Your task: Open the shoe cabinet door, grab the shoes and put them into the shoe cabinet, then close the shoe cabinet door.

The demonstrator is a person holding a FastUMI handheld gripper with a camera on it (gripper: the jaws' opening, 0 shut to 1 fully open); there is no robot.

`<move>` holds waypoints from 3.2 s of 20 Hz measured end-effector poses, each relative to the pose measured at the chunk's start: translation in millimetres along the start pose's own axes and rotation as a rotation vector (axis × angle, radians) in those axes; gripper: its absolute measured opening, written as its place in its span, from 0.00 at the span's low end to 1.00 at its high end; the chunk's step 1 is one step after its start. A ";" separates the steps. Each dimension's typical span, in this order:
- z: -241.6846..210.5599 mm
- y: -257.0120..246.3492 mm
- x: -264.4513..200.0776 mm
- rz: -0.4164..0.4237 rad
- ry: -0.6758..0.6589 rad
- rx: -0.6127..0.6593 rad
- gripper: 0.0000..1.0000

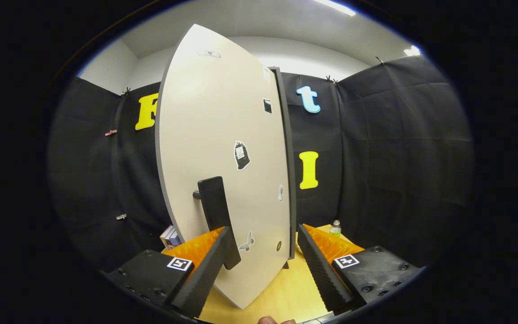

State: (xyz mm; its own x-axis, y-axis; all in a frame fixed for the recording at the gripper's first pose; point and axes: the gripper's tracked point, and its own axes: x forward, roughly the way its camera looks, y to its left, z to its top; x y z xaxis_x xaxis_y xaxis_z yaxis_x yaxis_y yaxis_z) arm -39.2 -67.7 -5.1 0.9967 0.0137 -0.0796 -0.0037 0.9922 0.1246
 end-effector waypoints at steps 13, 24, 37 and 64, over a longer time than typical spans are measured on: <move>-6.9 38.7 26.2 0.072 0.021 -0.002 0.98; -8.0 35.4 22.2 0.061 0.018 -0.029 0.98; -4.8 34.9 28.9 0.058 0.001 -0.036 0.99; 0.2 30.7 26.0 0.061 -0.020 -0.056 0.98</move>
State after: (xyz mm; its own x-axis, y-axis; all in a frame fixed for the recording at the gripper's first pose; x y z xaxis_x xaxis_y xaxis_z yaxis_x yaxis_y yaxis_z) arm -13.4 -37.0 -3.2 0.9959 0.0723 -0.0542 -0.0682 0.9950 0.0734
